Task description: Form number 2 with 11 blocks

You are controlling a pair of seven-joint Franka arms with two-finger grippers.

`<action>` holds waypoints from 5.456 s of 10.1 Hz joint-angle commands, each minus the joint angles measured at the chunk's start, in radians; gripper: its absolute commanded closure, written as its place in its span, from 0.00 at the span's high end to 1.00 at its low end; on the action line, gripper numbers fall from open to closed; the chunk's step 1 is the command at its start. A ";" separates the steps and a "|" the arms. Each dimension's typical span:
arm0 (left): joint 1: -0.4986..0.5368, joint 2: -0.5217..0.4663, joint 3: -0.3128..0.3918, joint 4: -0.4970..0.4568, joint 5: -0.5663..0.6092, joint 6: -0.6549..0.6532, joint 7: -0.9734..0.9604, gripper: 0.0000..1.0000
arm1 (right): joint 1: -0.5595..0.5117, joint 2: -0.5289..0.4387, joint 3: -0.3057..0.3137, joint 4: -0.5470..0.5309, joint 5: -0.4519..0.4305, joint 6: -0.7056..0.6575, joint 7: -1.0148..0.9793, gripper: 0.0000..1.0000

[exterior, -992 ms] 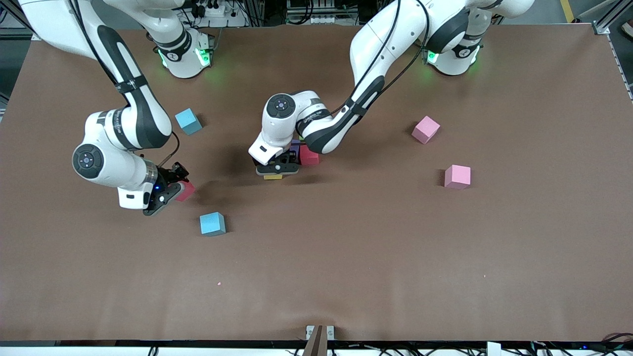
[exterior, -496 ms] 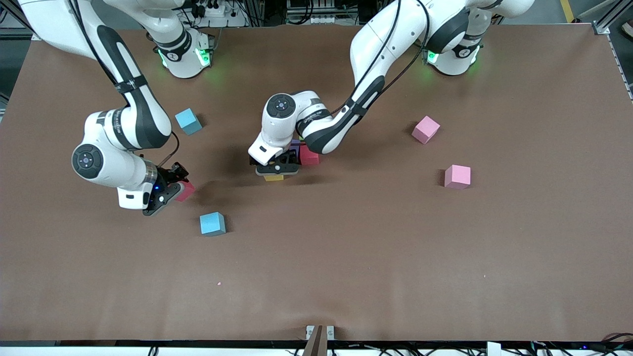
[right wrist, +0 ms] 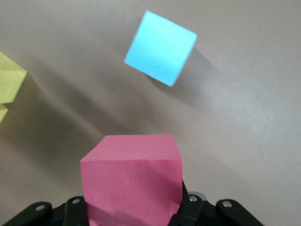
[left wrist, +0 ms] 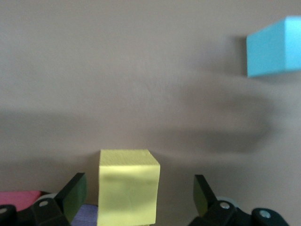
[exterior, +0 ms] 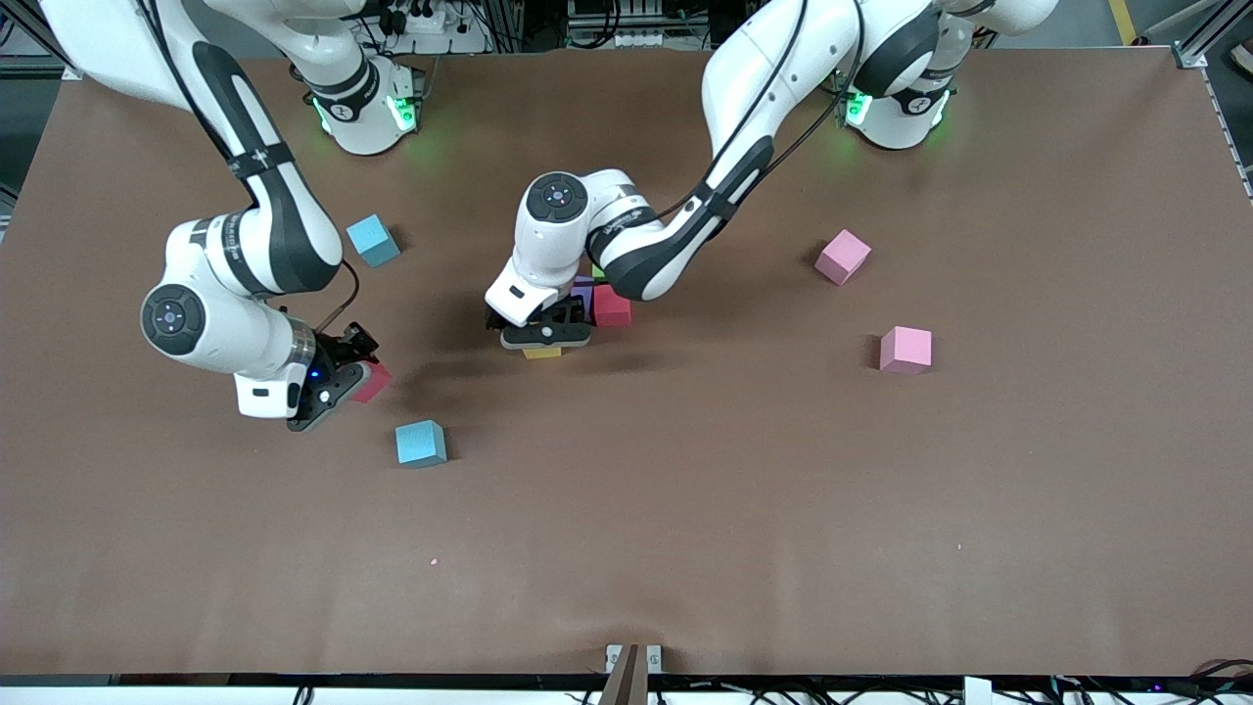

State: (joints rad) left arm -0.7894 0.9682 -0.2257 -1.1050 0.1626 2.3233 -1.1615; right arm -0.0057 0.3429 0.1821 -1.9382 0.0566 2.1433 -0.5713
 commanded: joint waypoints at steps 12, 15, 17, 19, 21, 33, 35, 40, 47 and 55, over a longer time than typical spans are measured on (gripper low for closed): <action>0.591 -0.600 -0.009 -0.780 -0.026 -0.142 0.024 1.00 | 0.438 0.186 -0.016 0.162 0.028 0.187 0.800 0.34; 0.752 -0.689 -0.024 -0.919 -0.037 -0.142 0.297 1.00 | 0.455 0.228 -0.067 0.159 0.023 0.231 0.826 0.34; 0.852 -0.710 -0.061 -0.978 -0.040 -0.142 0.470 1.00 | 0.467 0.257 -0.075 0.157 0.029 0.283 0.862 0.34; 0.939 -0.694 -0.092 -0.984 -0.061 -0.133 0.645 1.00 | 0.475 0.252 -0.075 0.157 0.032 0.274 0.909 0.34; 0.970 -0.666 -0.092 -0.983 -0.158 -0.070 0.846 1.00 | 0.506 0.257 -0.085 0.148 0.031 0.274 0.965 0.34; 0.987 -0.574 -0.089 -1.020 -0.029 -0.019 0.933 1.00 | 0.544 0.271 -0.116 0.102 0.014 0.294 1.019 0.36; 0.989 -0.557 -0.090 -1.018 -0.029 -0.019 0.936 1.00 | 0.544 0.272 -0.116 0.104 0.014 0.291 1.018 0.50; 0.987 -0.540 -0.090 -1.015 -0.008 -0.021 0.916 0.21 | 0.532 0.246 -0.141 0.132 0.022 0.249 1.019 1.00; 0.946 -0.546 -0.174 -0.886 -0.035 -0.113 0.440 0.20 | 0.393 0.160 -0.161 0.285 0.071 -0.033 0.729 1.00; 0.725 -0.445 -0.176 -0.676 -0.094 -0.113 -0.169 0.21 | 0.216 0.307 -0.162 0.328 0.062 0.156 0.294 1.00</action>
State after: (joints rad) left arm -0.0186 0.4961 -0.4060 -1.8396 0.0861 2.2321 -1.2251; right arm 0.2249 0.6028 0.0072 -1.6436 0.1051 2.2517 -0.2620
